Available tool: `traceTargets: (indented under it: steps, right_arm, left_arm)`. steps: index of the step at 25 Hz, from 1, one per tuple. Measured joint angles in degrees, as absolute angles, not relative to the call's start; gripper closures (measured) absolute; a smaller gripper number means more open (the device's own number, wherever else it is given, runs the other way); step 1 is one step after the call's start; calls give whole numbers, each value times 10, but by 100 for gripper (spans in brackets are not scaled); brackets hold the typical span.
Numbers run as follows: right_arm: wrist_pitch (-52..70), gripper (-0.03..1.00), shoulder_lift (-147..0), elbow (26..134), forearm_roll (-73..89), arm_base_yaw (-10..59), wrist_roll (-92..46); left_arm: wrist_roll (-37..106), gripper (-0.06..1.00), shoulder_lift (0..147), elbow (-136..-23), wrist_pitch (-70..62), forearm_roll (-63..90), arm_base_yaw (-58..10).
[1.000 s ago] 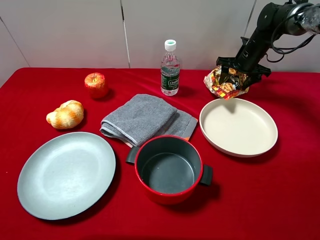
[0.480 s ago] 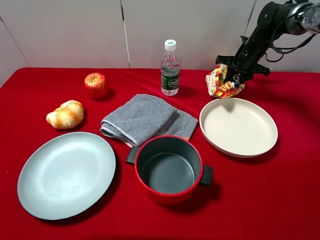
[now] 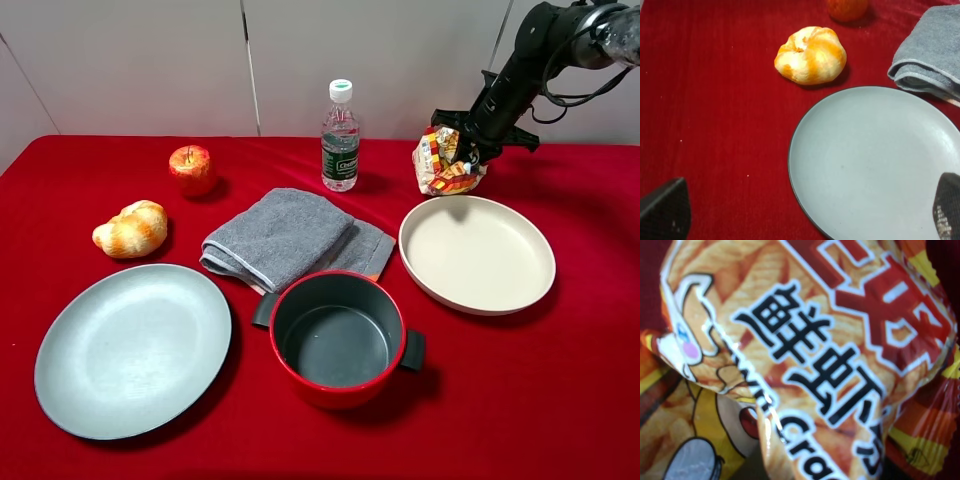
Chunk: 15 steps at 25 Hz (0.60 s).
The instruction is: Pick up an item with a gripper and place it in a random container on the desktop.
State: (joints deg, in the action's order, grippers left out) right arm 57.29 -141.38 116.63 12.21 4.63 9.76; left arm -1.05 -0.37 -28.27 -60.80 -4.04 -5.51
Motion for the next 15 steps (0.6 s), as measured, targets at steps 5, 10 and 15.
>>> traceTargets:
  steps: [5, 10, 15]
  right_arm:
    - [575, 82, -1410, 1166, 122, 46, 98]
    - [582, 82, -1398, 1164, 112, 46, 98]
    - [592, 82, -1378, 1164, 110, 46, 98]
  left_arm:
    - [-11, -1, -4, -283, -608, -40, -55]
    - [-11, -1, -4, -283, -608, -40, -55]
    - [-11, -1, -4, -283, -608, -40, -55]
